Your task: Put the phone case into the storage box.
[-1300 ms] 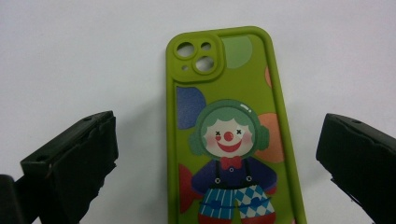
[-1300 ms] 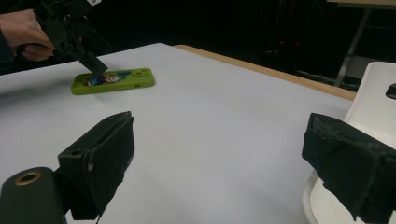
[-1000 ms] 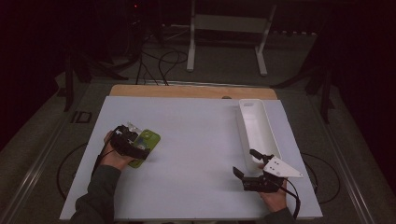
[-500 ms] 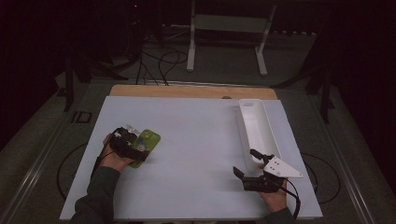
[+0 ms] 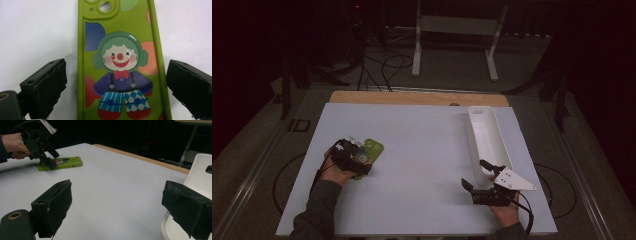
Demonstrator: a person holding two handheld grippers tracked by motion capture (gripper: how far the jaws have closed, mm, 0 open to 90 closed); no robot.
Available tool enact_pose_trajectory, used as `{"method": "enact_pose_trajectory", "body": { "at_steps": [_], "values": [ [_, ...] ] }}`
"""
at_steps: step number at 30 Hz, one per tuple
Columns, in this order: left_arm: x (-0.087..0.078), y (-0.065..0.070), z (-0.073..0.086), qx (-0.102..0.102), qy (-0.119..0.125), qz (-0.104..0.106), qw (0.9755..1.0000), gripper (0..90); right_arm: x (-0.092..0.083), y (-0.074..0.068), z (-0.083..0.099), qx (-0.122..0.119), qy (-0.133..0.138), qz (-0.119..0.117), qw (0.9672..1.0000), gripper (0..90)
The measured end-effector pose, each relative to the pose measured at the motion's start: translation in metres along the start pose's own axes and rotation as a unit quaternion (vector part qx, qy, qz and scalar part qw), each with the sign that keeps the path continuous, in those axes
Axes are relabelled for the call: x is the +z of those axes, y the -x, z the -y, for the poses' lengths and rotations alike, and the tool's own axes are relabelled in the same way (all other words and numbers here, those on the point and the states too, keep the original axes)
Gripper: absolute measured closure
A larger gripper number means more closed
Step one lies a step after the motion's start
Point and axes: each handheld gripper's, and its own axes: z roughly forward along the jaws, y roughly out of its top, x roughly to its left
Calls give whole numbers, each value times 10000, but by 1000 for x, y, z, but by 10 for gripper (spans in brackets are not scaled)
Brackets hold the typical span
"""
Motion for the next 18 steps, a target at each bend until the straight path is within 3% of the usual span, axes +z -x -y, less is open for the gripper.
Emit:
{"method": "enact_pose_trajectory", "body": {
  "at_steps": [11,18],
  "values": [
    [1,-1,3,-94,11,184,9998,140,0,0,0,-2,-3,8,10000,88],
    [1,-1,4,-139,16,197,9997,144,0,0,0,-10,-13,11,10000,88]
  ]
}}
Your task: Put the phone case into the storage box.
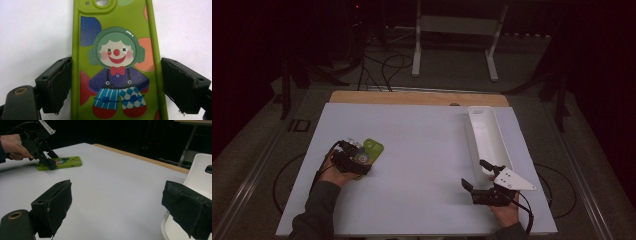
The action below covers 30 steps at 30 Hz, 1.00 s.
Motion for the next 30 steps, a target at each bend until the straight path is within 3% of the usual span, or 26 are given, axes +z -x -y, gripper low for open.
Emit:
{"method": "enact_pose_trajectory", "body": {
  "at_steps": [7,14,30],
  "values": [
    [-1,1,0,2,10,-35,10000,159,0,0,0,-9,5,18,10000,88],
    [-3,5,-1,149,56,-225,9996,163,0,1,0,0,10,19,10000,88],
    [-18,3,-3,25,382,-483,9981,163,0,1,0,-17,-2,37,10000,88]
  ]
}}
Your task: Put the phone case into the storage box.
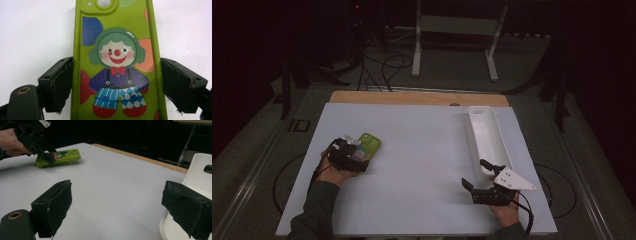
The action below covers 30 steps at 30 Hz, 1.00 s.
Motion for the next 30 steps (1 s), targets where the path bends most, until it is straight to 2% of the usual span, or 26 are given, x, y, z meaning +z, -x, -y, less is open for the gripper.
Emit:
{"method": "enact_pose_trajectory", "body": {
  "at_steps": [17,30],
  "values": [
    [-16,2,-6,-39,360,-208,9991,163,-1,0,0,28,11,-2,10000,88],
    [-27,8,-12,16,679,-236,9974,163,-1,0,-1,28,33,-4,10000,87]
  ]
}}
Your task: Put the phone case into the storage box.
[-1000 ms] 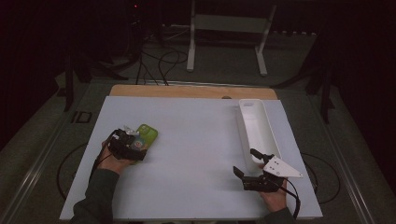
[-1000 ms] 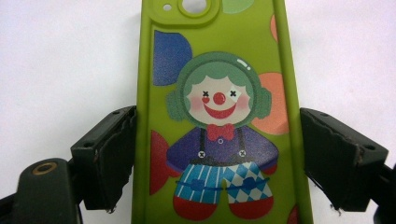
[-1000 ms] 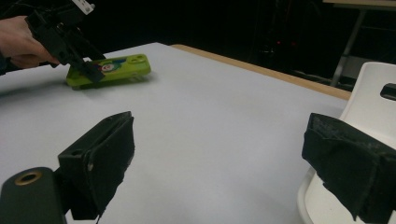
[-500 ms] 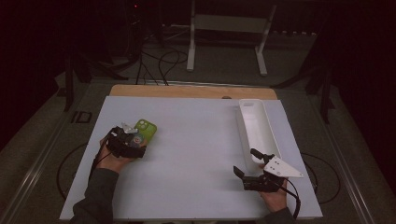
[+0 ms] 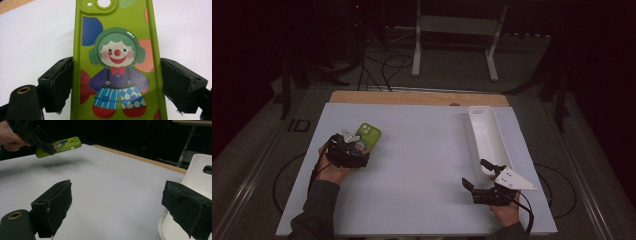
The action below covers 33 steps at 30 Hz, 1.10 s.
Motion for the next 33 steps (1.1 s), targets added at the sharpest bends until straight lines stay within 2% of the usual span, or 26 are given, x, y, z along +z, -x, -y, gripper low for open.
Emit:
{"method": "enact_pose_trajectory", "body": {
  "at_steps": [19,33],
  "values": [
    [-17,11,-11,162,503,-27,9986,163,-1,0,-2,53,8,-14,10000,88],
    [-27,21,-17,334,917,4,9952,162,0,-1,-5,148,6,-29,9999,88]
  ]
}}
